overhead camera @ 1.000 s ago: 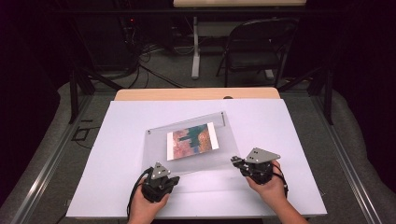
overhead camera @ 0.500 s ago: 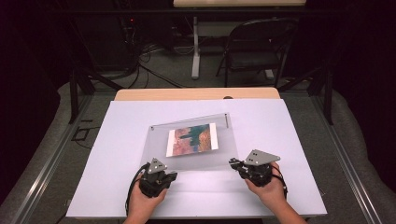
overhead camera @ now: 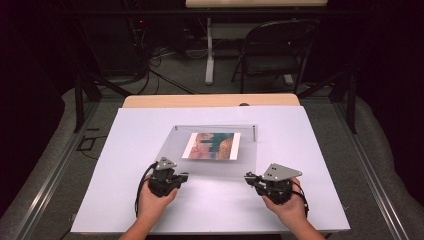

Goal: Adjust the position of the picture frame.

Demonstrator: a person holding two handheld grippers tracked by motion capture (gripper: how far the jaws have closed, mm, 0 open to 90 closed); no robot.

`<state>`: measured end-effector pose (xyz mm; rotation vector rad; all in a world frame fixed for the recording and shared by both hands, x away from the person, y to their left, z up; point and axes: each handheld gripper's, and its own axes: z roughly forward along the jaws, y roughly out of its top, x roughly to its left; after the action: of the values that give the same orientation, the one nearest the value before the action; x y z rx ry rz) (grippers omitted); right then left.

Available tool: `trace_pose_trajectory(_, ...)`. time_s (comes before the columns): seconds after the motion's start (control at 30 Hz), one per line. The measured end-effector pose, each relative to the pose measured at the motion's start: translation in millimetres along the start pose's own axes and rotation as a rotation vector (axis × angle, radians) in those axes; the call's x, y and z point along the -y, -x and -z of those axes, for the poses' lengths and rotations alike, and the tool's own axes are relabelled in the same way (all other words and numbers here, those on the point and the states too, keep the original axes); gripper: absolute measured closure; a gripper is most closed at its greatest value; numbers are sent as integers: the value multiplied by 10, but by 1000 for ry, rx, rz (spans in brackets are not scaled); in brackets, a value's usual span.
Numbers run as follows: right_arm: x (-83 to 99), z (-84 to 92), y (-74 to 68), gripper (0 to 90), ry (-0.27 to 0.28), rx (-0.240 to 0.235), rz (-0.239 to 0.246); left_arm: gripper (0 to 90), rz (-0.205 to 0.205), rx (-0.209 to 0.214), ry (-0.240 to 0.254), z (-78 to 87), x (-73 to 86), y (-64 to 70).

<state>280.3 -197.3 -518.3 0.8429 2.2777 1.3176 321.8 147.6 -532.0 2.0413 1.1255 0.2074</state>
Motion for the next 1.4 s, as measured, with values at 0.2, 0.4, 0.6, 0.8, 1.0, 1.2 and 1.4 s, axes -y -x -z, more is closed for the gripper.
trace_pose_trajectory(0.2, 0, 4, -32, 843, 4, -16, -18, 900, 8, 10, 1, -119, -159, -130)
trace_pose_trajectory(0.4, 0, 21, -72, 837, 2, -15, -23, 900, 11, 26, -3, -237, -310, -199)
trace_pose_trajectory(0.6, -6, 34, -117, 833, 6, -18, -33, 900, 1, 24, -7, -363, -473, -247)
trace_pose_trajectory(0.8, -37, -2, -170, 831, 8, -44, -49, 900, 5, 37, -3, -433, -559, -312)
trace_pose_trajectory(1.0, -56, -91, -176, 853, 15, -132, -137, 863, 19, 17, -2, -408, -536, -396)
trace_pose_trajectory(1.2, -85, -251, -307, 855, 10, -194, -146, 803, 77, -24, 15, -277, -375, -568)
trace_pose_trajectory(1.4, -101, -440, -447, 851, -16, -215, -130, 726, 94, -55, 38, -24, -203, -646)
